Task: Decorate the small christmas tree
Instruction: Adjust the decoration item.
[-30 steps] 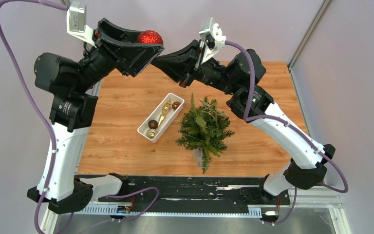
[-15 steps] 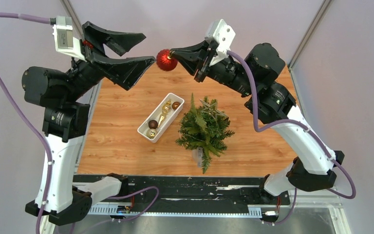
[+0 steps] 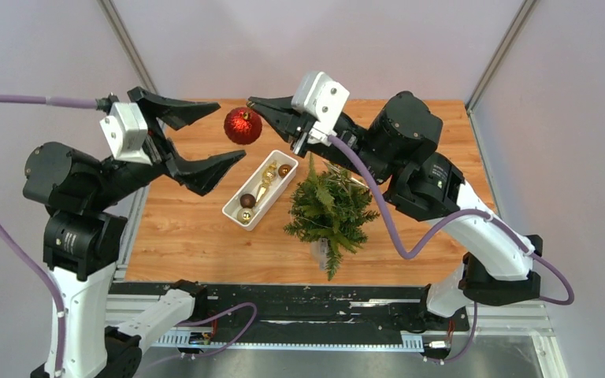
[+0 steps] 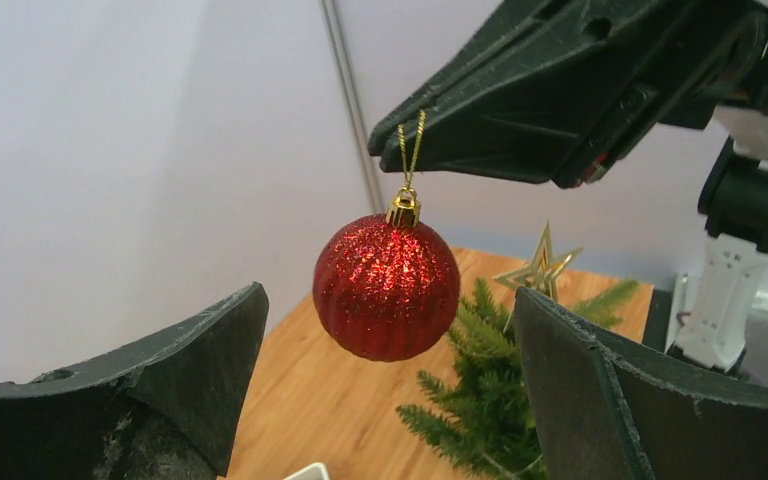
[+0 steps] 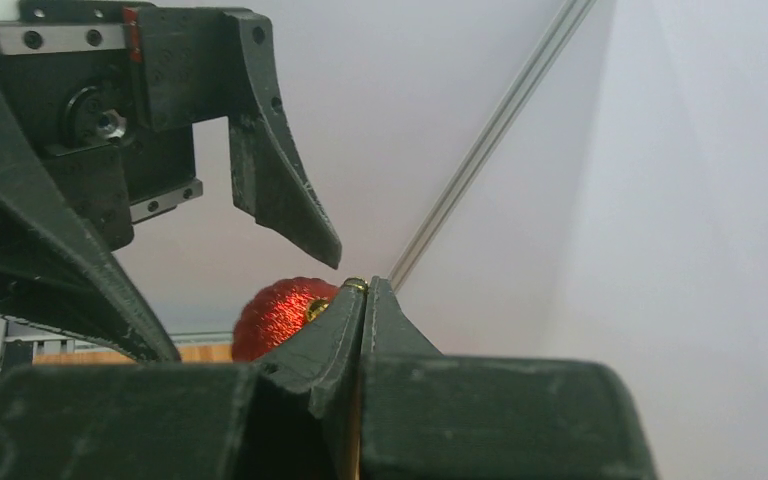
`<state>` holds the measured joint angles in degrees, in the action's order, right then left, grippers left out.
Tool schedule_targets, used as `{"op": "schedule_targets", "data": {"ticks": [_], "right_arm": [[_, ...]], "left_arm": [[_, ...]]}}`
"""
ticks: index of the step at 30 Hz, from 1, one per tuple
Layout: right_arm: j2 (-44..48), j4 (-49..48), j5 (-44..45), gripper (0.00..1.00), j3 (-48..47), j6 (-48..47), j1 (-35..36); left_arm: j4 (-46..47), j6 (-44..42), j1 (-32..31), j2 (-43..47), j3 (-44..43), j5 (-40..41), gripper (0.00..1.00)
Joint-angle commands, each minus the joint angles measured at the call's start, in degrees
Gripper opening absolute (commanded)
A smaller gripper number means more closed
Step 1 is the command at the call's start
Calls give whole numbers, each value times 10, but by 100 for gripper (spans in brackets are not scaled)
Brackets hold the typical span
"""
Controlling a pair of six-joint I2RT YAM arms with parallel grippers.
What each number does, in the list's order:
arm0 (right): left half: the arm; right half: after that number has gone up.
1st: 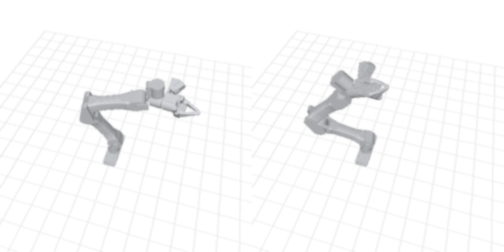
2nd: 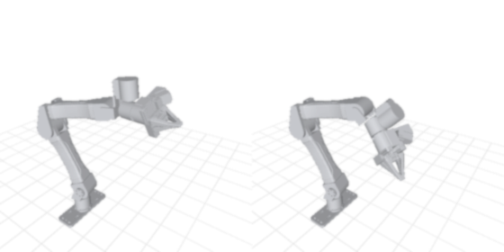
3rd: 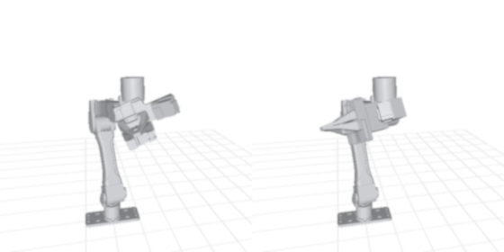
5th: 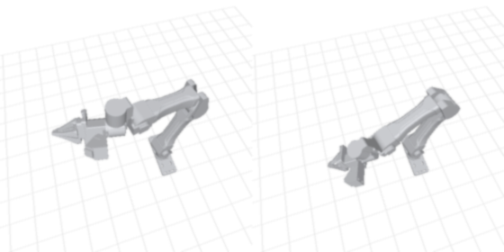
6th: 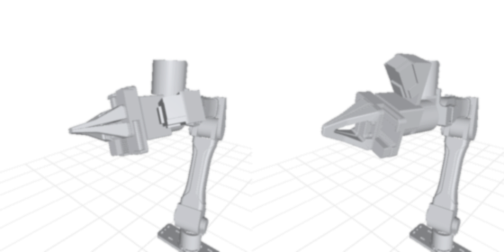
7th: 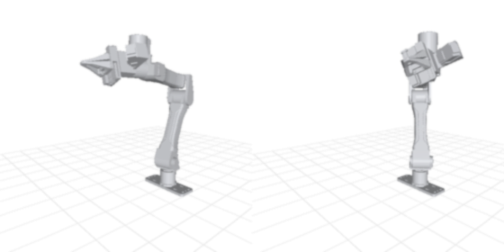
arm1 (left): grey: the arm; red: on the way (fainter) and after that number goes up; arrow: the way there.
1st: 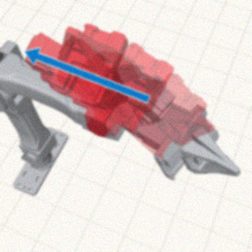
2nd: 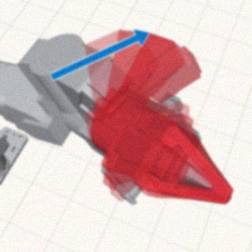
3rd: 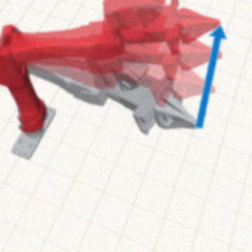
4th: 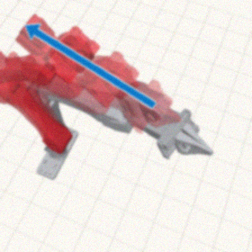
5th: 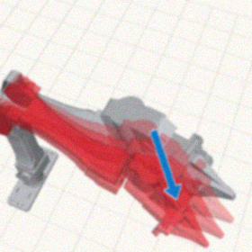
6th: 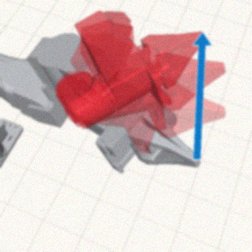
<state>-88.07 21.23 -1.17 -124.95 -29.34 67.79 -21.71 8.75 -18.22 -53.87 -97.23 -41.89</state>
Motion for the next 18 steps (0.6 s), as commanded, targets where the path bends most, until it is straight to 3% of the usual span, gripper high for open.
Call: {"op": "schedule_targets", "data": {"ticks": [1, 9, 18], "right_arm": [[-7, 10, 62, 0, -12, -49, 26], [-14, 3, 34, 0, -4, -28, 42], [2, -26, 1, 0, 42, -17, 50]], "left_arm": [[-92, -130, 4, 19, -10, -25, 100], [9, -83, 3, 95, 137, -21, 100], [127, 40, 3, 98, 196, -15, 100]]}}
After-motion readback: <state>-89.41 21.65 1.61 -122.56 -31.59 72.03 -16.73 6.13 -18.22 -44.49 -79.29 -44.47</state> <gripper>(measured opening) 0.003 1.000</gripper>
